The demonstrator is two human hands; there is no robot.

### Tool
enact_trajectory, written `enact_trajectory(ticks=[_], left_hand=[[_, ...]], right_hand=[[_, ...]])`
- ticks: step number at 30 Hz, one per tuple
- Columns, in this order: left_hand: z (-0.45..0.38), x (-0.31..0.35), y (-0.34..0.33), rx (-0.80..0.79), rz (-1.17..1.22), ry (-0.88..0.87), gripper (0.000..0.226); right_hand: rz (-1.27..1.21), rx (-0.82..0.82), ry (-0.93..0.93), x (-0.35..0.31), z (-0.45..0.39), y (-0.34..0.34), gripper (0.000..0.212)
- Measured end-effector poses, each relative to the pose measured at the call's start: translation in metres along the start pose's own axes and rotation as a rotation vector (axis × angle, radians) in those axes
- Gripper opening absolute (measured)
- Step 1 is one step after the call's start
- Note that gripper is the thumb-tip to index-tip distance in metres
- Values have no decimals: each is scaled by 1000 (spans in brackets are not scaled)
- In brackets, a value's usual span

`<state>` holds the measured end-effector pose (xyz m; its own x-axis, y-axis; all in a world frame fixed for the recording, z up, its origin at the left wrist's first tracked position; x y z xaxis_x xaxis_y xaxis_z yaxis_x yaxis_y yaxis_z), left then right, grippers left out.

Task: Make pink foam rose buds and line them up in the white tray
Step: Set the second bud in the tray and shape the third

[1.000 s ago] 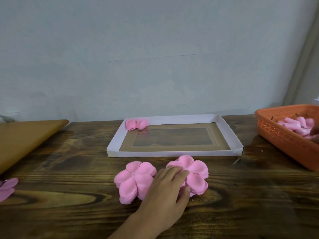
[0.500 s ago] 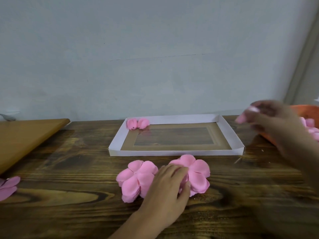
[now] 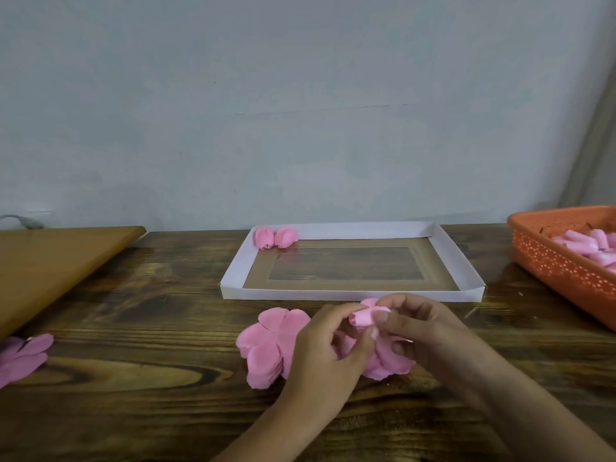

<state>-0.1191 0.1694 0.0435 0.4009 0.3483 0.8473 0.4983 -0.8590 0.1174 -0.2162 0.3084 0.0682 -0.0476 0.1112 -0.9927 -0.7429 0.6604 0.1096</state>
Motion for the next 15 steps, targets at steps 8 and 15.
enact_trajectory(ticks=[8, 15], left_hand=[[0, -2, 0, -29, 185, 126, 31], [-7, -1, 16, 31, -286, 21, 14]], right_hand=[[137, -72, 27, 3, 10, 10, 29], [51, 118, 56, 2, 7, 38, 24]])
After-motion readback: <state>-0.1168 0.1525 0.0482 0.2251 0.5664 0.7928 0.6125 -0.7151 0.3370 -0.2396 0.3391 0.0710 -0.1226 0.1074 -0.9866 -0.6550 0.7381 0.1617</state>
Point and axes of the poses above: each hand's wrist, its own z-axis away from the middle knuckle, its own y-axis out of the back of the hand, x = y × z, the point moved 2 cm from there along -z, towards the middle knuckle, and after that the axes turned 15 degrees about z, right-handed, at the moved point
